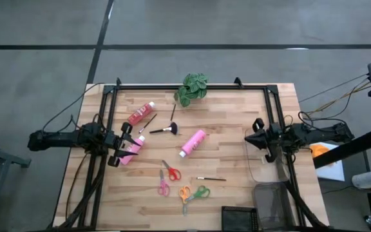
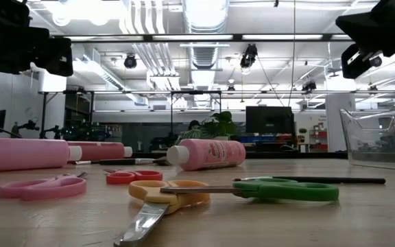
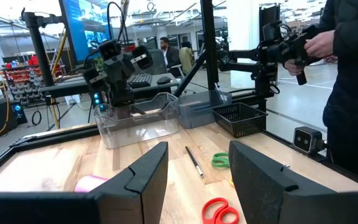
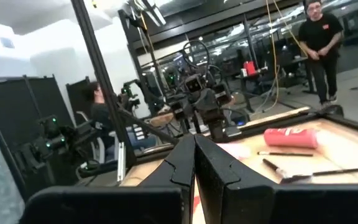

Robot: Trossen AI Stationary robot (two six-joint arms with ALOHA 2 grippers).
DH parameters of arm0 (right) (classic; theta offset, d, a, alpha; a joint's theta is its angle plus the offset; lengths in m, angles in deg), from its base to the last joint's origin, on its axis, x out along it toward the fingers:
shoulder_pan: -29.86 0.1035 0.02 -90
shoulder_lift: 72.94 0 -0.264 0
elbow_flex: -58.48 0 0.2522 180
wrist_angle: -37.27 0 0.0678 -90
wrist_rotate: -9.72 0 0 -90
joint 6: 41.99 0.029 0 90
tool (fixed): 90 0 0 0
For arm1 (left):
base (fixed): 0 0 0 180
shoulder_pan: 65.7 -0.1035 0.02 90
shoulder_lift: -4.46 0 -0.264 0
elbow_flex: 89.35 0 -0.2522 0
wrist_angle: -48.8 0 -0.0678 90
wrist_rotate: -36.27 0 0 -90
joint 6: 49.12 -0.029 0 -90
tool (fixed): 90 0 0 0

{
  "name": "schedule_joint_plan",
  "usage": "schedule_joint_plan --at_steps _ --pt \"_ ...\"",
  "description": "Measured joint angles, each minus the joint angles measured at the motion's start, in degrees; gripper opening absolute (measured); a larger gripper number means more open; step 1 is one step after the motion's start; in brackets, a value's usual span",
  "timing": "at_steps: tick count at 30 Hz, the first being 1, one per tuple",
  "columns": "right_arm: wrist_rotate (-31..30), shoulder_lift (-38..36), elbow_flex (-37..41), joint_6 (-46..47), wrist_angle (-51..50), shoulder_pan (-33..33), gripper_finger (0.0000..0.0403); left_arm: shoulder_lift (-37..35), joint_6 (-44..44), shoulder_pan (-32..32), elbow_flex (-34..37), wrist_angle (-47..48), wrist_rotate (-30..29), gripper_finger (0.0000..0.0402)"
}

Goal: Pick & Place Paint Supplies
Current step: Put the pink paint bottle into the transparent bin

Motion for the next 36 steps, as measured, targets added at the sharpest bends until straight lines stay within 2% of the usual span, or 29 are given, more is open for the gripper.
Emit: schedule_joint_plan --at_steps 4,9,16,20,26,36 --pt "0.0 2.6 -3.9 -4.7 -3.2 0.0 0.0008 0.0 0.0 0.0 0.0 0.0 0.0 0.0169" --pt "-0.1 11.2 -13.9 -10.5 -12.5 0.0 0.0008 0.0 0.0 0.0 0.0 0.0 0.0 0.0169" --pt "-1.3 30.2 -30.8 -23.9 -29.2 -0.2 0.0008 0.0 0.0 0.0 0.0 0.0 0.0 0.0169" --pt "-1.2 43.0 -38.9 -28.2 -33.2 -0.3 0.0008 0.0 0.0 0.0 0.0 0.0 0.0 0.0169" --pt "5.8 59.1 -49.4 -38.1 -34.8 -2.2 0.0008 0.0 0.0 0.0 0.0 0.0 0.0 0.0169" --pt "18.1 79.9 -65.3 -37.9 -35.6 -7.8 0.0009 0.0 0.0 0.0 0.0 0.0 0.0 0.0169"
